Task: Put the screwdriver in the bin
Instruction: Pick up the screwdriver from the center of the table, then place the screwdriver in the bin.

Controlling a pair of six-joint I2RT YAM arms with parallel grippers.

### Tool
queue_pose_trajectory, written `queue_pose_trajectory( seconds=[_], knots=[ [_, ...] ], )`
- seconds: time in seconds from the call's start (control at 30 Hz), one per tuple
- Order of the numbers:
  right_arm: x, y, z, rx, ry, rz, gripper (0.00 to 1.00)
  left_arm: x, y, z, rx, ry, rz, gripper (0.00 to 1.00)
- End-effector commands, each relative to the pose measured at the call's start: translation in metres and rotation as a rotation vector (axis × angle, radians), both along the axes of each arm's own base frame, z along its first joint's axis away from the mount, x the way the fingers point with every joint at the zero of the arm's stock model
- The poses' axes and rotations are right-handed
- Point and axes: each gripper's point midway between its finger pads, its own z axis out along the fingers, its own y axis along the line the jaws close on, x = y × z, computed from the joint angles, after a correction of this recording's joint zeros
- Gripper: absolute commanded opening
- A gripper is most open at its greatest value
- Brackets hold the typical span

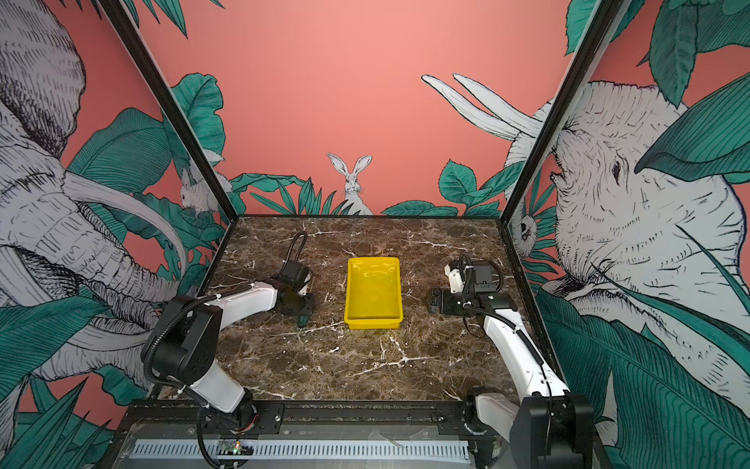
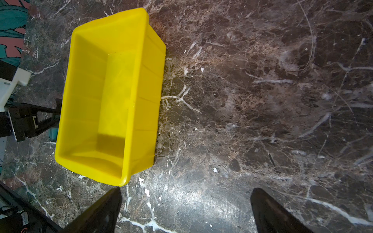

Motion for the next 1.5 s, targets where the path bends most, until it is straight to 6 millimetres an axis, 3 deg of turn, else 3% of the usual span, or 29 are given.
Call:
queue_pose_trajectory(
  seconds=[0.0,0.07,0.3,0.6,0.8,0.97,1.1,1.2,1.47],
  knots=[
    [0.001,0.001,0.003,0.0,-0.009,0.002,0.99,-0.001,-0.003,-0.004,0.012,0.021,-0.038,0.15],
    [0.003,0.001,0.004,-0.001,-0.012,-0.002,0.99,0.003,-0.002,-0.001,0.043,0.027,-0.073,0.08],
    [0.005,0.002,0.006,0.012,-0.01,-0.015,0.99,0.008,-0.002,0.029,0.055,-0.018,-0.109,0.01],
    [0.004,0.004,0.006,0.03,0.003,-0.016,0.99,0.006,-0.02,0.093,0.014,-0.123,-0.182,0.0],
    [0.007,0.006,0.011,0.048,-0.014,-0.022,0.99,0.005,-0.057,0.148,-0.035,-0.23,-0.285,0.0],
    [0.004,0.006,0.014,0.049,-0.018,-0.022,0.99,0.001,-0.114,0.179,-0.075,-0.293,-0.428,0.0],
    [-0.002,0.005,0.017,0.042,-0.026,-0.017,0.99,0.001,-0.162,0.174,-0.126,-0.286,-0.498,0.0],
    [-0.01,0.003,0.02,0.035,-0.031,-0.02,0.99,0.005,-0.187,0.162,-0.161,-0.254,-0.515,0.0],
    [-0.022,0.004,0.023,0.071,-0.042,-0.037,0.99,0.007,-0.215,0.112,-0.181,-0.154,-0.472,0.0]
  ],
)
